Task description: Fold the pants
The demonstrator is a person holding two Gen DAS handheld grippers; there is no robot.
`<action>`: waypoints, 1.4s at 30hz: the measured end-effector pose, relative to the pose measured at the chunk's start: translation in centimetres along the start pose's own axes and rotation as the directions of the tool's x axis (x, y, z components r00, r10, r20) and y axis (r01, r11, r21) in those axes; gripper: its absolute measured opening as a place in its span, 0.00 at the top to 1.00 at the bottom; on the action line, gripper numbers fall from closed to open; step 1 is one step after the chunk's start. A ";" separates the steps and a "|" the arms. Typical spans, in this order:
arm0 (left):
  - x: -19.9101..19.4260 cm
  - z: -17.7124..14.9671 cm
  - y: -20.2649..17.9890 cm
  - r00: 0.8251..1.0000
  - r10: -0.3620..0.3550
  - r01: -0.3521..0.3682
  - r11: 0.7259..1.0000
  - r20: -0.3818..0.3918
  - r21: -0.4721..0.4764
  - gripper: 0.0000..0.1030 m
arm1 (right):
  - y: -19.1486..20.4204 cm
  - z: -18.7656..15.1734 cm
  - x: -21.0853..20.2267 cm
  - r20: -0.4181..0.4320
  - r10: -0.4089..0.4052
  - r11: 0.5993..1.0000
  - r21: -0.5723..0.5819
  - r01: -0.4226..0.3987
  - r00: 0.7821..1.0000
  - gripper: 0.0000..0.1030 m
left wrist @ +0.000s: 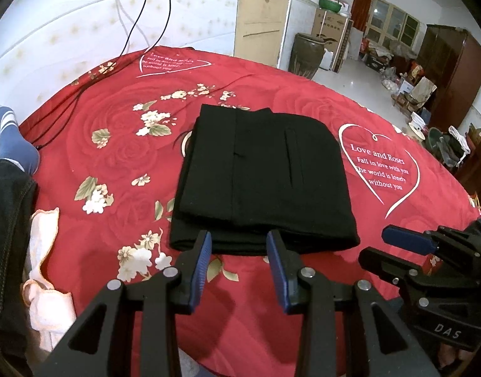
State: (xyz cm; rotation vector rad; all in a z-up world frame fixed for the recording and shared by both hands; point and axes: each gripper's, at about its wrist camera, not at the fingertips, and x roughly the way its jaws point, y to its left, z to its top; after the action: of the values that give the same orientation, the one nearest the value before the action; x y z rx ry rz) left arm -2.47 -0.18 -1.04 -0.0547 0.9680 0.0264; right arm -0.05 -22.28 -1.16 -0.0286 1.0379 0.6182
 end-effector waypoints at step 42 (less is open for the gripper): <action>-0.3 0.1 -0.4 1.000 0.014 -0.015 1.000 0.010 0.014 0.57 | 0.4 0.2 -0.3 -0.005 0.015 1.000 -0.003 -0.015 1.000 0.56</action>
State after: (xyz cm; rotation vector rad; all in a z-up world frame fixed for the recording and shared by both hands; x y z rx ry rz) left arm -2.49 -0.60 -0.75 -0.0350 0.9586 0.0333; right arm -0.20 -22.07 -0.72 -0.0250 1.0428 0.6333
